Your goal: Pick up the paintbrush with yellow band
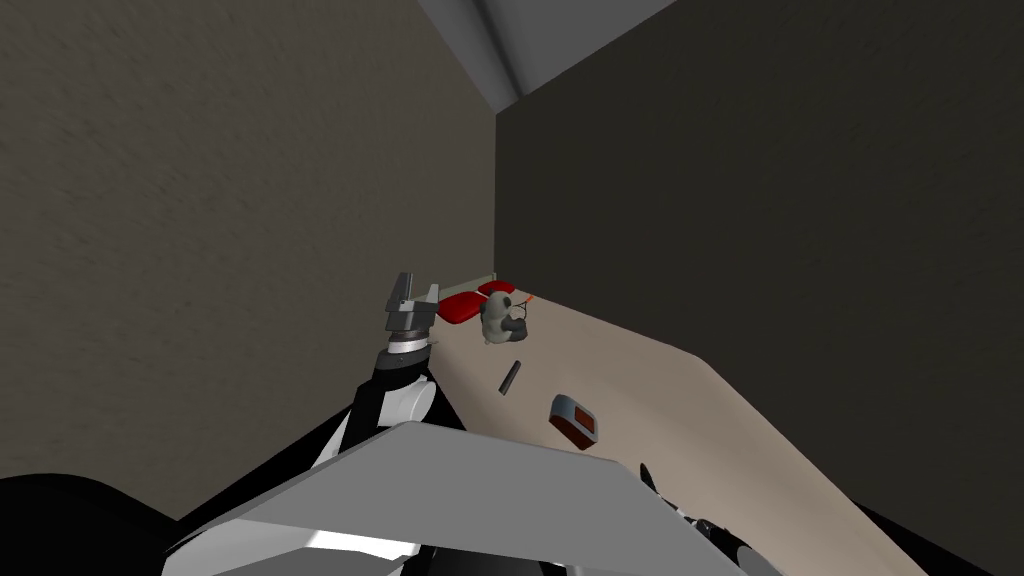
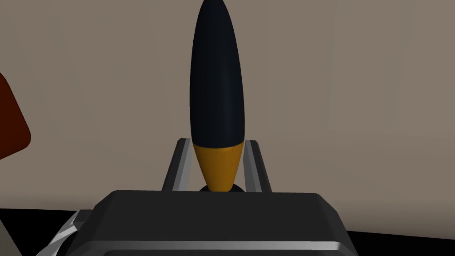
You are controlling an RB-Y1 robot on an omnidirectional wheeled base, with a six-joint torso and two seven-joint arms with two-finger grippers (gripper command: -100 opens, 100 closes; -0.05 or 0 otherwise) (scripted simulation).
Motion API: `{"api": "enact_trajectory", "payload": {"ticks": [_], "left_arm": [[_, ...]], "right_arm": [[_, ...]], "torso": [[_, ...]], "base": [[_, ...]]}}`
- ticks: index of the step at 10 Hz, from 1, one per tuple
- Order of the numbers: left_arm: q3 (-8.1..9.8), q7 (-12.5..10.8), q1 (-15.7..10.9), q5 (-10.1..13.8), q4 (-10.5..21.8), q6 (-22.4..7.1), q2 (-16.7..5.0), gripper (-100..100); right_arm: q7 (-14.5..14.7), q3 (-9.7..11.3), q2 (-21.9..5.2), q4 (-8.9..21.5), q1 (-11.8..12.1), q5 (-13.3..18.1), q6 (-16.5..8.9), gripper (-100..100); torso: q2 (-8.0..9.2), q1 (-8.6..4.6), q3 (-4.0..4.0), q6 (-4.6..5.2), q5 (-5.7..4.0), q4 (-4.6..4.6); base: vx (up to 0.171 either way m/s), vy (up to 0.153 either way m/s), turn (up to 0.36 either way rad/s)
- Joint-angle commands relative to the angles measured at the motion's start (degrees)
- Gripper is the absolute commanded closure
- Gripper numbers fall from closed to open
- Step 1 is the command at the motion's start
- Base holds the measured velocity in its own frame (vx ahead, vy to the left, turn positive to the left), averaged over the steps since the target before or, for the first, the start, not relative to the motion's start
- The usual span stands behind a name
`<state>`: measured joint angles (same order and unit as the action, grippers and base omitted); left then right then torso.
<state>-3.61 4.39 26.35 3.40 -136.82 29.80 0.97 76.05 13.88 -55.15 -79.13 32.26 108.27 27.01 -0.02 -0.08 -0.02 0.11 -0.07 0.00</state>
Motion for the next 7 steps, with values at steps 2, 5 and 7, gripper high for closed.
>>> {"api": "enact_trajectory", "payload": {"ticks": [2,5,7], "left_arm": [[0.00,0.0,0.0,0.0,0.0,0.0,0.0,0],[0.00,0.0,0.0,0.0,0.0,0.0,0.0,0],[0.00,0.0,0.0,0.0,0.0,0.0,0.0,0]], "right_arm": [[-3.5,1.3,-1.6,-1.7,1.3,0.9,-2.0,100],[-8.5,3.6,-4.7,-5.0,4.2,2.0,-5.4,100],[-10.5,4.3,-5.7,-6.1,5.2,2.4,-6.5,100]], "torso": [[0.00,0.00,0.00,0.00,-0.02,0.00],[0.02,0.05,0.02,-0.03,0.01,0.01],[0.03,0.05,0.02,-0.03,0.00,0.02]], "base": [[0.008,-0.013,0.025],[0.007,-0.012,0.061],[0.006,-0.009,0.024]]}}
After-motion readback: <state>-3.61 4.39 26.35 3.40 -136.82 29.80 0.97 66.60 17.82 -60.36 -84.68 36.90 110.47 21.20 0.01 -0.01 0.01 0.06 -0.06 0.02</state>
